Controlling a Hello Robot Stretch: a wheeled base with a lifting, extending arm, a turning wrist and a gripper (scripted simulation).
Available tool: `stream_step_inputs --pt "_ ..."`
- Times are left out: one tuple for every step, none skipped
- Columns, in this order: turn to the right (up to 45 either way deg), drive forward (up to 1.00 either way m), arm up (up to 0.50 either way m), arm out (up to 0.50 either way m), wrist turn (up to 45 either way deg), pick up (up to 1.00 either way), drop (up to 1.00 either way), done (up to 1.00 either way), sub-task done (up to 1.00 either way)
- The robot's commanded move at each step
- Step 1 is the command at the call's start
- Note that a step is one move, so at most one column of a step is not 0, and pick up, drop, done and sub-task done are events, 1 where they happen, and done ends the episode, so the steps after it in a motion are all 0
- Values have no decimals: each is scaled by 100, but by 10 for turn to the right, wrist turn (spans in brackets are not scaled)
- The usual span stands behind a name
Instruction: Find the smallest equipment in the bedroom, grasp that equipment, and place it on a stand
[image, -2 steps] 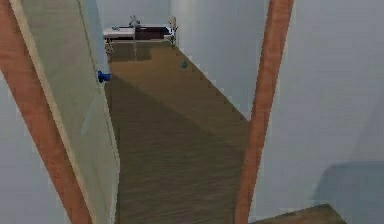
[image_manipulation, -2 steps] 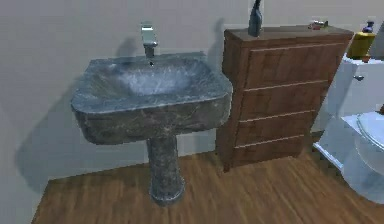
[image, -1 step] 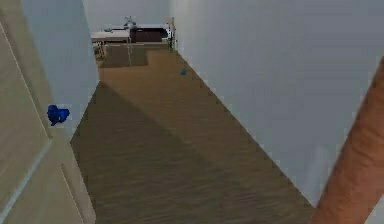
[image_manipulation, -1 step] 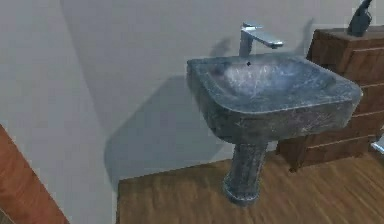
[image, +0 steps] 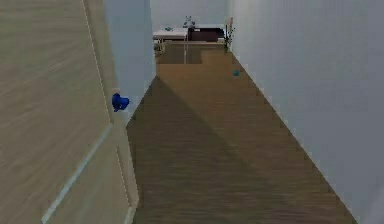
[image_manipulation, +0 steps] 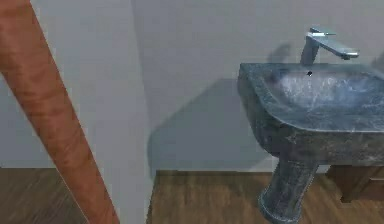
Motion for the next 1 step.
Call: stream_step_inputs --pt "0 100 0 0 0 0 0 0 0"
